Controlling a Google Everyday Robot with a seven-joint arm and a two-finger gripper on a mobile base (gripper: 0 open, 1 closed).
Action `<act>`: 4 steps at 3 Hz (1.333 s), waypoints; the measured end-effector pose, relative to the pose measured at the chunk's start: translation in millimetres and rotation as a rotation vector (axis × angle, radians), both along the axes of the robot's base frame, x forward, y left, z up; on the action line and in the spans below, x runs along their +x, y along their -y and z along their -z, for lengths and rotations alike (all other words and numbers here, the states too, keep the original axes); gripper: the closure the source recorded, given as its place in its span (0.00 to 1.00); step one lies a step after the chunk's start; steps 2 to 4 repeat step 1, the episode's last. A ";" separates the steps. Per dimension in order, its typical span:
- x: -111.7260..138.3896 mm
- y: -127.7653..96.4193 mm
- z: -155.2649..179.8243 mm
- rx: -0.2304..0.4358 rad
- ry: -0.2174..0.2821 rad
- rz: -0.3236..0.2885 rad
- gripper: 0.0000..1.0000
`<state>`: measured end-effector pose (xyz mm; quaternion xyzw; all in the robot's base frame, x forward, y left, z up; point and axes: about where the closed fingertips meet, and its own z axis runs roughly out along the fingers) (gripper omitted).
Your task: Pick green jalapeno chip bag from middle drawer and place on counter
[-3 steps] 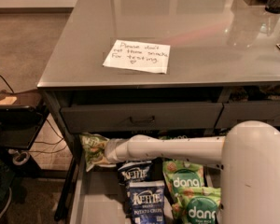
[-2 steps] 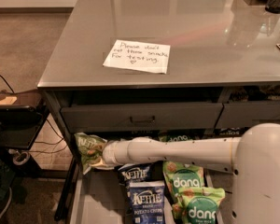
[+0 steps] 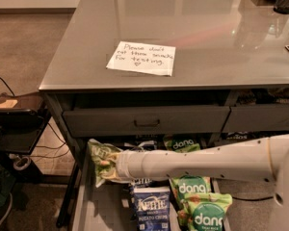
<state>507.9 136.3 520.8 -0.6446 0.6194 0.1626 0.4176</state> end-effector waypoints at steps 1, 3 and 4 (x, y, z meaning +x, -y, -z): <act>-15.5 32.3 -12.7 -0.039 0.006 0.030 1.00; -15.5 32.3 -12.7 -0.039 0.006 0.030 1.00; -15.5 32.3 -12.7 -0.039 0.006 0.030 1.00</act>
Offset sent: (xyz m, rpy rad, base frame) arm 0.0000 0.0000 0.0000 0.0000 0.0000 0.0000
